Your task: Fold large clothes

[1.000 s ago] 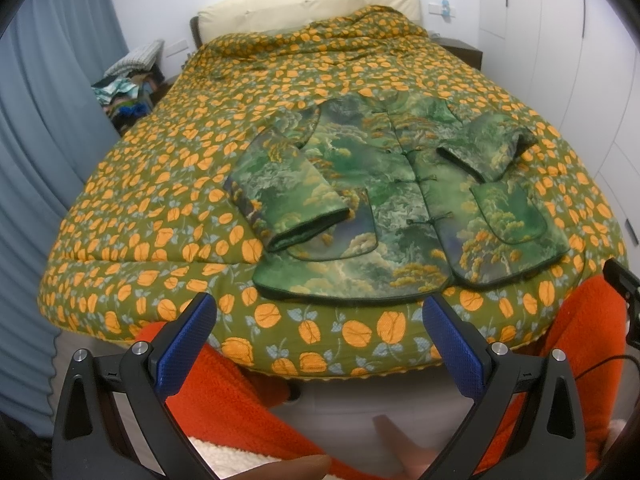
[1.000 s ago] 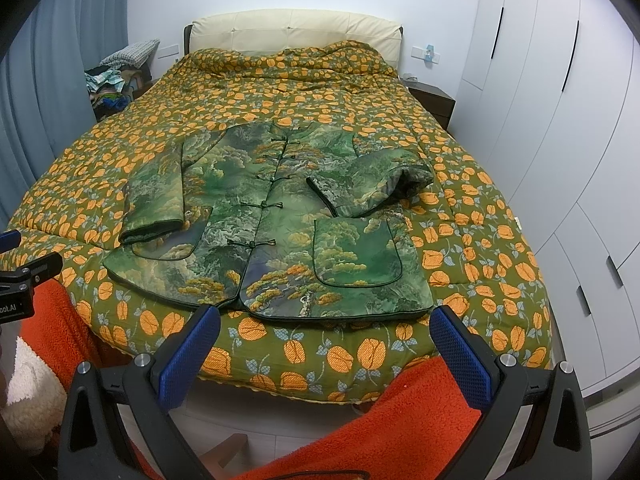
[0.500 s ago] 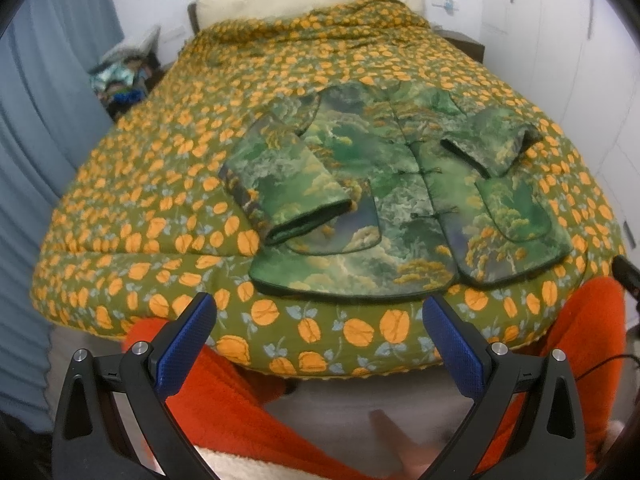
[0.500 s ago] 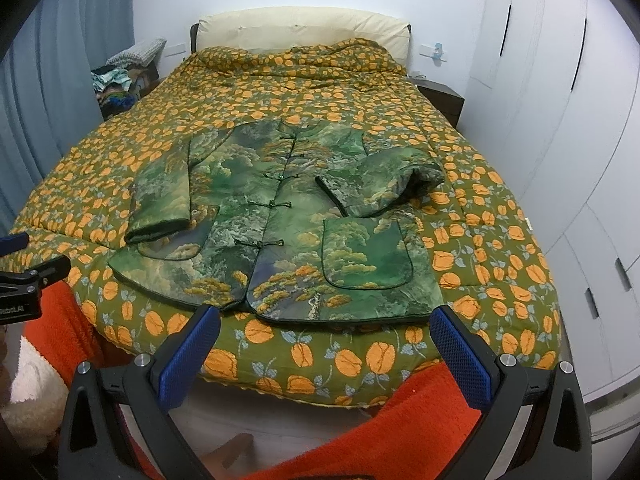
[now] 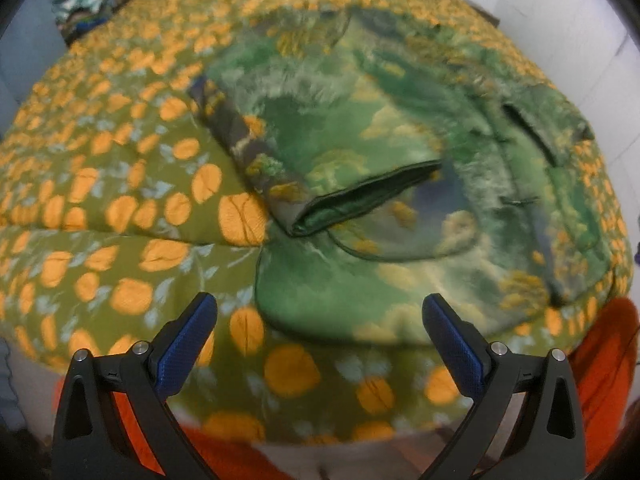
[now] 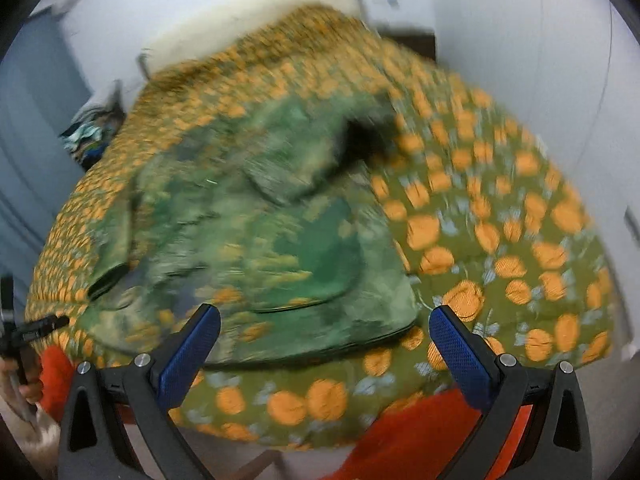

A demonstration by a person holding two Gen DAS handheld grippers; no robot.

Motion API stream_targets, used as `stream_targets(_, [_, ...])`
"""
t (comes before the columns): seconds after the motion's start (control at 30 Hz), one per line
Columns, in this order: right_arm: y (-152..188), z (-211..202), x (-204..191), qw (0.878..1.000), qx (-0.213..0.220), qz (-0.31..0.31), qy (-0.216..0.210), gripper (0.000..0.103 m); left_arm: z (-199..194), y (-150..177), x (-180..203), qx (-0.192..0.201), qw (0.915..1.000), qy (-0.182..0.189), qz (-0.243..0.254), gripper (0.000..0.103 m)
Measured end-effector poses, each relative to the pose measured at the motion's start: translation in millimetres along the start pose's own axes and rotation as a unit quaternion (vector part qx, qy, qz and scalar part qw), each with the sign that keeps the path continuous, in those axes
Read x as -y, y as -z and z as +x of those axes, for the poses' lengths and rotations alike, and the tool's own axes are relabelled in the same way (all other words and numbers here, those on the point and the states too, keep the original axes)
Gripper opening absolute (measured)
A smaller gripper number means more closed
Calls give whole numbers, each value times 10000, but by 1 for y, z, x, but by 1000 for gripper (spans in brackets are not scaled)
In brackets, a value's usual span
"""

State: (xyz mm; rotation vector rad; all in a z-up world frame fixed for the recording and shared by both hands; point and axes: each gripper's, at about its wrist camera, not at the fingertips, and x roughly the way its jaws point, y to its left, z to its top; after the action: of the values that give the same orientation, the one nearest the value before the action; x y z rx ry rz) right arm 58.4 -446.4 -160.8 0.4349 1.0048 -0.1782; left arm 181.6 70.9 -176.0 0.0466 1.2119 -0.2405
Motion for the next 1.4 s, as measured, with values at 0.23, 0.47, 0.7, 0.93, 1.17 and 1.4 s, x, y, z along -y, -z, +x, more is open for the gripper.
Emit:
stream_targets(0.23, [-28, 88, 45, 9914, -1121, 530, -410, 103, 50, -20, -8, -412, 9985, 360, -72, 88])
stream_targets(0.47, [-21, 113, 32, 9860, -1616, 206, -351, 69, 49, -20, 2, -338, 9990, 262, 87, 14])
stream_targets(0.7, [-24, 79, 7, 9906, -1321, -211, -282, 23, 10, -5, -6, -81, 9988, 475, -8, 13])
stream_targets(0.93, [7, 49, -2, 9884, -1478, -301, -163, 21, -5, 25, -3, -487, 9986, 66, 194, 13])
stream_targets(1.17, [55, 51, -4, 9831, -1796, -343, 86, 21, 10, 31, 7, -945, 9952, -186, 161, 15])
stream_targets(1.4, [35, 36, -23, 9872, -1435, -634, 303, 72, -24, 21, 38, -346, 9923, -957, 701, 70])
